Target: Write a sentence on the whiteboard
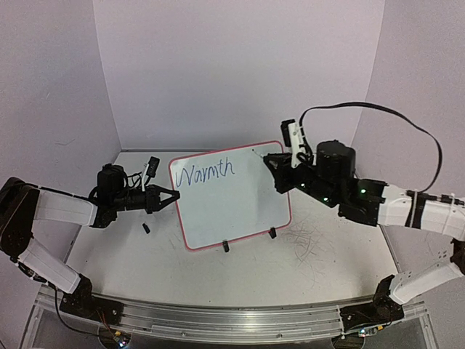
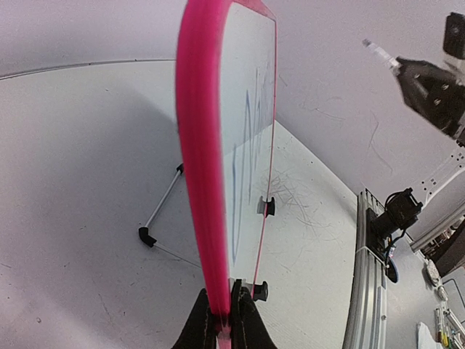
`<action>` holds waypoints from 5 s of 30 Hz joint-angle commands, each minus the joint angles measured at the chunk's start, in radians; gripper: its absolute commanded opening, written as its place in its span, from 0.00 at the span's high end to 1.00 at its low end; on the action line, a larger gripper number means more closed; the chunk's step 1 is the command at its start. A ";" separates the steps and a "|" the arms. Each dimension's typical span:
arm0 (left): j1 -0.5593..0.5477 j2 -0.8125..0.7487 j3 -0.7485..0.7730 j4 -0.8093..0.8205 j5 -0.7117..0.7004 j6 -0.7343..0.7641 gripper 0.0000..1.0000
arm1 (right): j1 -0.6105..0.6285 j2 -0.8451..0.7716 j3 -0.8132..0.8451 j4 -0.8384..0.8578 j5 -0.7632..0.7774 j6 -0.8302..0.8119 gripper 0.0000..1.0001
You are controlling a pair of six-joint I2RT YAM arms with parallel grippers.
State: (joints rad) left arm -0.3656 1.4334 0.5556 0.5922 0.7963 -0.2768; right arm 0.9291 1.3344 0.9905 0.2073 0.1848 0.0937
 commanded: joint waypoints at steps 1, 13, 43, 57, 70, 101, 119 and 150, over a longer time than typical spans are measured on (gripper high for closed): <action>0.004 -0.009 0.035 -0.002 -0.041 0.066 0.99 | -0.032 -0.124 -0.045 0.087 -0.030 -0.088 1.00; 0.004 -0.029 0.070 -0.003 -0.024 0.023 0.79 | -0.042 -0.188 -0.094 0.090 0.138 -0.036 1.00; 0.004 0.019 0.087 -0.002 0.000 0.015 0.95 | -0.043 -0.012 -0.032 0.090 -0.064 -0.123 1.00; -0.007 0.009 0.075 -0.005 -0.032 0.050 1.00 | -0.073 0.084 0.014 0.046 -0.002 -0.126 1.00; -0.010 0.000 0.069 -0.008 -0.037 0.059 1.00 | -0.092 0.178 0.081 0.120 -0.062 -0.145 1.00; -0.010 -0.004 0.067 -0.015 -0.043 0.067 1.00 | -0.092 0.260 0.120 0.110 0.031 -0.115 1.00; -0.010 -0.011 0.066 -0.023 -0.050 0.071 1.00 | -0.088 0.151 0.043 0.172 -0.036 -0.124 1.00; -0.010 -0.009 0.069 -0.031 -0.048 0.076 1.00 | -0.088 0.236 0.085 0.098 -0.018 -0.101 1.00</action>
State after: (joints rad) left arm -0.3725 1.4387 0.6147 0.5678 0.8131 -0.2779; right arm 0.8364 1.5726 1.0492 0.3126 0.1593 -0.0230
